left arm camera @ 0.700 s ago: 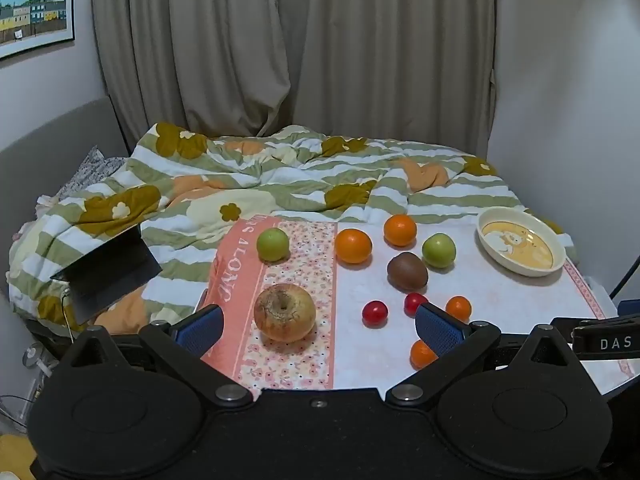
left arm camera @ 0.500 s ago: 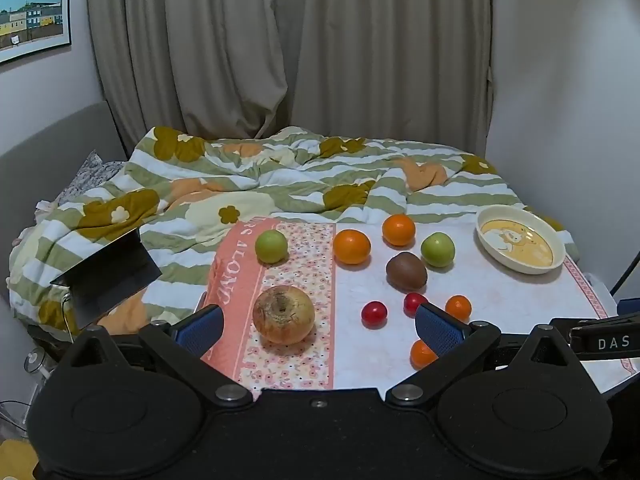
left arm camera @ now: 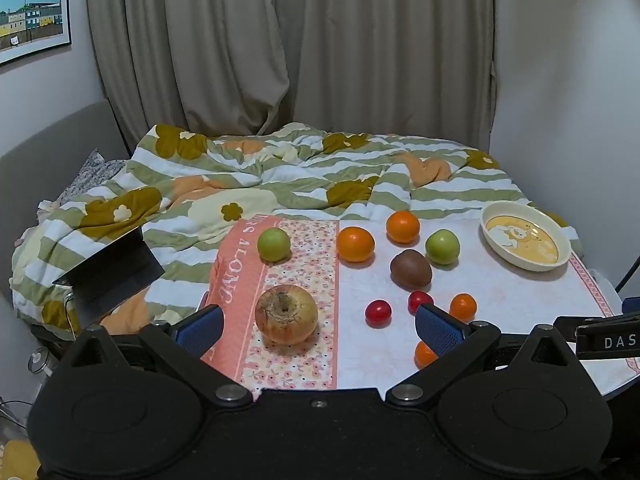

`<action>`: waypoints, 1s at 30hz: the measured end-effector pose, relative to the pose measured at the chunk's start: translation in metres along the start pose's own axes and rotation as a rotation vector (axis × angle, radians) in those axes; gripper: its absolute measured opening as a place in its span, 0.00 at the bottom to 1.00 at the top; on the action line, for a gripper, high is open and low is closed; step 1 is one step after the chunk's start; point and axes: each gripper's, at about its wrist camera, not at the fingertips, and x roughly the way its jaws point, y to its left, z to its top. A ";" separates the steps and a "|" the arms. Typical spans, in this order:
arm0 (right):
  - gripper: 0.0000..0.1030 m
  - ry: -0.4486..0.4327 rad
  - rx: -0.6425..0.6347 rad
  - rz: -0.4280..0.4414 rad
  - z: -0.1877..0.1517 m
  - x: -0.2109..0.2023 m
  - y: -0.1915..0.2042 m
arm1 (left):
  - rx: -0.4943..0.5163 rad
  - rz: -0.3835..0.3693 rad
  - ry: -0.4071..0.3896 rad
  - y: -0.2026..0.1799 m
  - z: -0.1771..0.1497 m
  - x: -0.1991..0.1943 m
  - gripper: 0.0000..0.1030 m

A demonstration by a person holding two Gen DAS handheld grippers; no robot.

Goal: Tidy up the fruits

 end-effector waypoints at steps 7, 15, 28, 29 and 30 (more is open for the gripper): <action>1.00 0.005 0.000 0.001 0.001 0.005 0.003 | 0.000 -0.001 0.002 0.001 0.000 0.001 1.00; 1.00 0.007 0.000 0.001 0.001 0.005 0.004 | 0.001 -0.001 0.003 0.000 0.000 0.002 1.00; 1.00 0.002 0.005 0.005 0.002 0.003 0.004 | -0.002 -0.004 -0.003 0.000 -0.002 0.002 1.00; 1.00 0.001 0.006 0.006 0.002 0.002 0.005 | -0.002 -0.004 -0.003 0.000 -0.002 0.002 1.00; 1.00 -0.001 0.007 0.007 0.002 0.002 0.005 | -0.001 -0.003 -0.002 0.000 -0.002 0.002 1.00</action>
